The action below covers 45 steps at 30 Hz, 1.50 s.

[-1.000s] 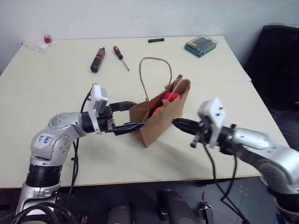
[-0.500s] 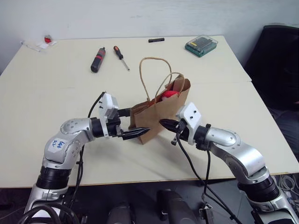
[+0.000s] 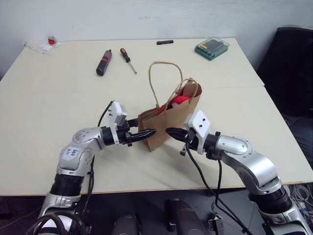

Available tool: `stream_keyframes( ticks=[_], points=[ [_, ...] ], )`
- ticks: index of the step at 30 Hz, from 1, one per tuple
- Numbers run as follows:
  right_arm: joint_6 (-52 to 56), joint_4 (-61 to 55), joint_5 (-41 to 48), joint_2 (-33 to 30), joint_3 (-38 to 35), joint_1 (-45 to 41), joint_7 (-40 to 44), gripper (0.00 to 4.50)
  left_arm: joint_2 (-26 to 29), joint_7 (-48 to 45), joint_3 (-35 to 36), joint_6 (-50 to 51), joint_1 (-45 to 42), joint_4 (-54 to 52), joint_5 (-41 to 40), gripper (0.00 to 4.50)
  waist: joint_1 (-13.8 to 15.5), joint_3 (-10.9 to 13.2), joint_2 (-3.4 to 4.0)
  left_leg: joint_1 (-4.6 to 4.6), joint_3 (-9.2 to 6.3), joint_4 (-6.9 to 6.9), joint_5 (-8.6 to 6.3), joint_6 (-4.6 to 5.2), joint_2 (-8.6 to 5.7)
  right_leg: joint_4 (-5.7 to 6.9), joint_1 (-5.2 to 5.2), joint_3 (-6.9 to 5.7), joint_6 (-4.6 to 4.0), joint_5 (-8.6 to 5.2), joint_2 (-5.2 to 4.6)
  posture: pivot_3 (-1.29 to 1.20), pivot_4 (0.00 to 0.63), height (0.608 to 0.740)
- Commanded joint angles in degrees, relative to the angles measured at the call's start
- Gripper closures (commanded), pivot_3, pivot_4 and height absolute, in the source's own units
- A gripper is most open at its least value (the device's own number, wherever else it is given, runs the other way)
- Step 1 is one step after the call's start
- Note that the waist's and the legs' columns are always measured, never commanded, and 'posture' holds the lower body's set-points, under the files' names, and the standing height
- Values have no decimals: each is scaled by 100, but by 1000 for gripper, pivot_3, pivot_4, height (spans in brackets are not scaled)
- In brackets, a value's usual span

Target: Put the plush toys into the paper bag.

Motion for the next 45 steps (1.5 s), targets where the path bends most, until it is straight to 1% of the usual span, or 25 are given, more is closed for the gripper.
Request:
stream_keyframes(
  ticks=[1,4,5,6,9,10,11,13,14,16,18,20,23,26,29,31,33,34,35,37,39,40,41,43,45],
  points=[
    [-193,-281,-34,-46,-271,110,82,4500,-131,-60,-93,-300,-162,165,147,3258,-10,0,0,0,1,-1,0,0,0,0,-1,1,0,0,0,0,150,740],
    [-162,-595,-70,-219,-603,287,9,4500,-219,-325,-236,-601,-446,684,331,4234,1,0,0,-1,1,-1,0,0,0,0,-1,0,0,0,0,0,150,740],
    [-44,-750,54,-328,-821,364,32,4500,-225,-515,-278,-679,-577,890,347,4474,15,0,0,-1,1,0,0,0,-1,0,-1,0,0,0,0,0,150,740],
    [70,-929,210,-446,-1074,471,72,4500,-212,-756,-319,-728,-698,1068,330,4474,45,0,0,-1,0,1,0,0,-3,-1,1,0,1,1,-1,0,150,740],
    [516,-1640,1024,-923,-2125,971,370,3901,-86,-1843,-471,-746,-1088,1531,155,4500,112,0,0,-2,0,2,0,2,-5,-5,3,-1,3,2,0,0,150,740],
    [655,-1861,1350,-1092,-2531,1181,477,3615,-69,-2110,-515,-752,-1270,1747,169,4500,139,0,0,-3,-1,1,-1,2,-5,-7,3,-3,3,1,2,0,150,740],
    [794,-2063,1716,-1270,-2978,1416,589,3261,-62,-2355,-565,-777,-1460,1978,208,4500,142,0,0,-4,-3,0,-1,2,-4,-10,3,-6,3,1,4,0,150,740],
    [1057,-2451,2546,-1662,-4170,2085,974,2578,-122,-2798,-699,-1090,-1912,2609,437,4500,159,1,-1,-5,-8,1,-1,2,-5,-12,8,-8,3,1,7,0,150,740],
    [1194,-2571,2859,-1832,-4755,2426,1152,2208,-178,-2967,-752,-1294,-2126,2953,554,4500,163,1,-1,-2,-14,2,-1,2,-7,-15,16,-8,3,2,9,0,150,740],
    [1385,-2656,3281,-2048,-5662,2972,1327,1538,-300,-3223,-817,-1669,-2462,3554,747,4500,152,1,-7,4,-27,4,-3,5,-11,-23,32,-9,7,3,12,0,150,740],
    [1506,-2663,3594,-2132,-6413,3438,1386,841,-445,-3431,-860,-2069,-2761,4141,952,4500,125,-2,-12,11,-32,4,-5,9,-12,-29,48,-6,12,6,13,0,150,740],
    [1535,-2673,3742,-2100,-6915,3846,1431,119,-567,-3575,-936,-2595,-2970,4666,1215,4500,129,0,-18,13,-32,3,-6,12,-13,-32,51,-1,14,8,14,0,150,740],
    [1424,-2669,3718,-2007,-7103,4186,1312,55,-698,-3556,-964,-3083,-3160,5214,1520,4500,115,3,-25,12,-34,1,-7,13,-11,-33,50,2,14,8,17,0,150,740],
    [1277,-2626,3657,-1962,-6977,4316,1239,55,-708,-3402,-917,-3128,-3274,5492,1693,4500,134,1,-29,12,-39,1,-7,14,-11,-33,50,-1,15,8,14,0,150,740],
    [1174,-2497,3597,-2025,-6840,4389,1343,0,-473,-3530,-759,-2673,-3195,5188,1576,3904,127,1,-30,11,-40,1,-8,16,-12,-33,50,-1,16,8,13,0,150,740],
    [1126,-2337,3611,-2144,-6807,4386,1501,0,-112,-3662,-664,-2286,-3002,4668,1469,3314,105,1,-30,10,-40,0,-8,15,-10,-32,48,-1,16,8,14,0,150,740],
    [1090,-2083,3597,-2335,-6772,4304,1729,0,477,-3760,-479,-1526,-2687,3772,1205,2661,54,1,-30,10,-40,-2,-8,14,-7,-29,43,1,15,8,15,0,150,740],
    [1072,-1916,3582,-2455,-6738,4233,1864,0,828,-3762,-337,-994,-2510,3246,992,2354,20,2,-31,11,-41,-2,-8,14,-5,-24,41,3,12,6,15,0,150,740],
    [1059,-1804,3570,-2534,-6713,4184,1956,0,1058,-3728,-242,-606,-2372,2852,832,2088,-7,2,-31,11,-41,-3,-7,12,-3,-22,39,2,11,6,15,0,150,740],
    [1040,-1426,3548,-2786,-6607,3990,2199,0,1844,-3617,221,468,-1897,1825,291,1409,-4,3,-32,9,-50,-3,-7,11,0,-20,39,-8,8,3,11,0,150,740],
    [1049,-1095,3580,-2968,-6522,3765,2378,0,2479,-3462,711,1197,-1411,1033,-145,760,-6,3,-32,8,-51,-3,-7,11,-1,-21,38,-9,8,2,7,0,150,740],
    [1052,-976,3596,-3017,-6505,3686,2447,0,2662,-3359,892,1405,-1226,765,-290,438,-4,3,-32,8,-57,-3,-7,11,-1,-22,40,-15,8,1,3,0,150,740],
    [1082,-734,3691,-3101,-6458,3464,2464,0,2926,-3239,1224,1692,-1005,512,-469,151,7,3,-32,7,-58,-2,-7,11,-3,-23,39,-17,7,0,0,0,150,740],
    [1158,-314,3824,-3229,-6366,3061,2480,0,3325,-3093,1800,2195,-629,123,-826,70,52,4,-32,8,-63,0,-7,13,-8,-23,44,-20,8,0,-7,0,150,740],
    [1212,21,3854,-3337,-6266,2761,2551,0,3467,-2856,2232,2431,-296,-233,-1053,70,81,4,-33,9,-64,5,-7,15,-9,-23,48,-21,9,1,-8,0,150,740]
  ],
)
